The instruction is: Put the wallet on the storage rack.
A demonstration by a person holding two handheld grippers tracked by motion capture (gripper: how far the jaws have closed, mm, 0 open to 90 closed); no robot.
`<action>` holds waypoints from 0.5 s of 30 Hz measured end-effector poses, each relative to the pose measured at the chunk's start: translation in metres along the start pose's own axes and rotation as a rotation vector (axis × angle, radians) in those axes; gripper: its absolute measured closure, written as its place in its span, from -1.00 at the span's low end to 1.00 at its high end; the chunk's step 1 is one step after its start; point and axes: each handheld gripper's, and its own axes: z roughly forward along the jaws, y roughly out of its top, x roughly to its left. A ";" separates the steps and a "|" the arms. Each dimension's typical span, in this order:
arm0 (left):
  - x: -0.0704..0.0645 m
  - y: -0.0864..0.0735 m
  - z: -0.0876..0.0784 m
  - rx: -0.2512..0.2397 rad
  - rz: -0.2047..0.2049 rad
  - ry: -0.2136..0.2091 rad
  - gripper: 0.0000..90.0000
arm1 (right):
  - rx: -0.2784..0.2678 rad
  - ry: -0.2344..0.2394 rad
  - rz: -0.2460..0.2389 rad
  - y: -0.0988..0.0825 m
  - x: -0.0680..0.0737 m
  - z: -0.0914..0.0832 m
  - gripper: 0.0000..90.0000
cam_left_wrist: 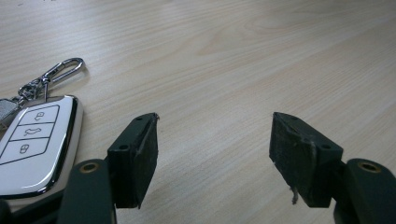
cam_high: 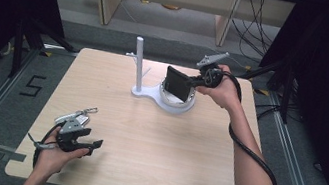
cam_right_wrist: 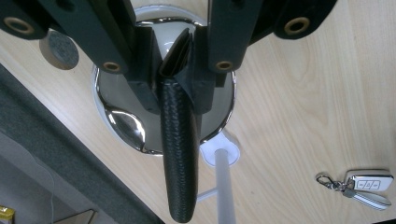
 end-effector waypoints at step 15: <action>0.002 0.000 0.000 0.019 0.023 0.000 -0.29 | 0.013 0.007 0.062 -0.012 -0.007 0.017 0.69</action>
